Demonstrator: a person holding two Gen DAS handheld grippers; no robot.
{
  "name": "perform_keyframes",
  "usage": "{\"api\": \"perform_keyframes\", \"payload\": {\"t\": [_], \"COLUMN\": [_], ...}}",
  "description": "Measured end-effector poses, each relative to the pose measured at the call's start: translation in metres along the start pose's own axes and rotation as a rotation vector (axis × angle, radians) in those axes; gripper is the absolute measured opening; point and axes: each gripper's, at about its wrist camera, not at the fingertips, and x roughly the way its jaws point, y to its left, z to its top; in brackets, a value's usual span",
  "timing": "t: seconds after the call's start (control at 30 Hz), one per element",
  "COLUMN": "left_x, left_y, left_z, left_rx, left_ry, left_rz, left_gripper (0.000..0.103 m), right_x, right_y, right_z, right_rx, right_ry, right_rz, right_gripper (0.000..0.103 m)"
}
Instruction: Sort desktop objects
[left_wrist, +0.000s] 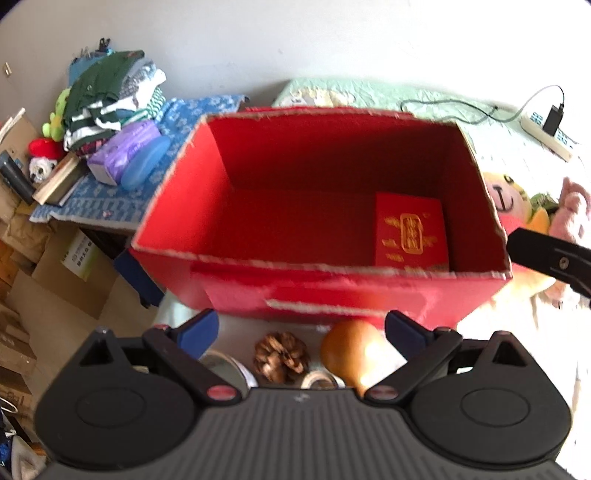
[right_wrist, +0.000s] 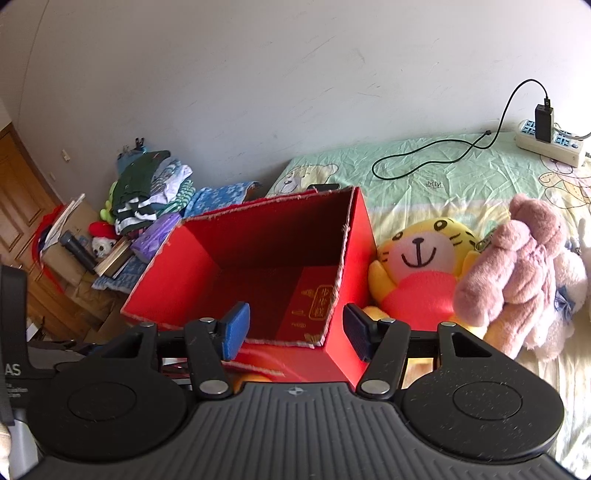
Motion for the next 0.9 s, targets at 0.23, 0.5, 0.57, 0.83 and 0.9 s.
{"api": "perform_keyframes", "payload": {"t": [0.23,0.5,0.57,0.83,0.9], "left_x": [0.01,0.02,0.022,0.021,0.022], "left_y": [-0.015,-0.013,-0.009,-0.012,-0.013], "left_z": [-0.018,-0.044,-0.052,-0.069,-0.069], "left_rx": [0.014,0.017,0.015,0.054,0.054], "left_ry": [0.043,0.087,0.089,0.047,0.043], "left_rz": [-0.015,-0.103,-0.133,-0.243,-0.294], "left_gripper": [0.097,0.088,0.086,0.077,0.077], "right_x": [-0.006,0.005,0.011,0.039,0.043], "right_y": [-0.016,-0.031,-0.037,-0.036,-0.035], "right_z": [-0.013,-0.033,-0.039,-0.053,-0.054], "right_rx": [0.006,0.062,0.1,0.174,0.196], "right_ry": [0.034,0.132,0.175,0.312,0.33], "right_rz": [0.006,0.034,0.055,0.14,0.159], "right_gripper": [0.056,0.044,0.039,0.029,0.029]}}
